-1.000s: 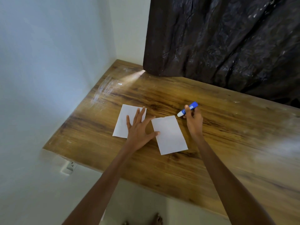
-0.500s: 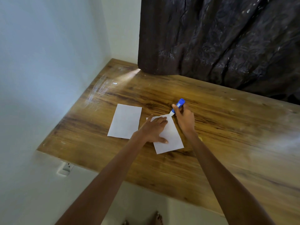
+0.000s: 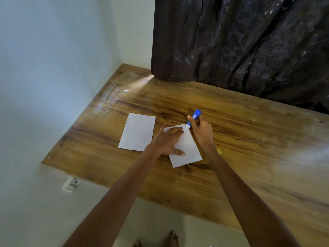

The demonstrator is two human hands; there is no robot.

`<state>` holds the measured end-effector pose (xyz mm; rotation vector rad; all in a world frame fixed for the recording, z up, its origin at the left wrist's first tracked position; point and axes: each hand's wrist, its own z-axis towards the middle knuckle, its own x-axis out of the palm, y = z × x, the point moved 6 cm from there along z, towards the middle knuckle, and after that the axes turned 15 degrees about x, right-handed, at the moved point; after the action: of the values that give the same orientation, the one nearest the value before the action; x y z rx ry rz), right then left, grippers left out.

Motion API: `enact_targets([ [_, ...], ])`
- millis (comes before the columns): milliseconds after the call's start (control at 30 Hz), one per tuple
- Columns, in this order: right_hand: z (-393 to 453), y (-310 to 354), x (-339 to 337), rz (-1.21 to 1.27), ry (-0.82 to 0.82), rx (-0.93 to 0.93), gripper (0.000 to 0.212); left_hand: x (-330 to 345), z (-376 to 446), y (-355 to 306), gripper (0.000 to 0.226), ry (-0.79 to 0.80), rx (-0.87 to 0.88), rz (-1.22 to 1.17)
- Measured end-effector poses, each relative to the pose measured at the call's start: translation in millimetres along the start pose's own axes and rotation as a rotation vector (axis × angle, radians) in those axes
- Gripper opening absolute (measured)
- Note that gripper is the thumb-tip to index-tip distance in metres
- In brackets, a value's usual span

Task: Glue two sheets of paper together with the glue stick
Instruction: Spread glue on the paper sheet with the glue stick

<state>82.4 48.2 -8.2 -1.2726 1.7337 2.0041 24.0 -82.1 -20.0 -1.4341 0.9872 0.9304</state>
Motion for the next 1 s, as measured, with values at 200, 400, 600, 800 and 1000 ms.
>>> enact_targets([
  [200, -9, -4, -6, -0.035, -0.033, -0.018, 0.038, -2, -3, -1, 0.090, -0.019, -0.005, 0.008],
  [400, -22, -11, -14, -0.041, -0.063, -0.016, 0.040, -5, -6, -2, 0.089, -0.039, -0.022, 0.017],
  [600, -37, -20, -18, -0.079, -0.086, 0.016, 0.041, -6, -9, -5, 0.089, -0.044, -0.049, 0.057],
  [800, -53, -28, -26, -0.076, -0.081, 0.052, 0.038, -4, -15, -1, 0.090, -0.072, -0.110, 0.108],
  [1000, -67, -34, -32, -0.085, -0.074, 0.087, 0.040, -1, -17, 1, 0.091, -0.085, -0.145, 0.122],
])
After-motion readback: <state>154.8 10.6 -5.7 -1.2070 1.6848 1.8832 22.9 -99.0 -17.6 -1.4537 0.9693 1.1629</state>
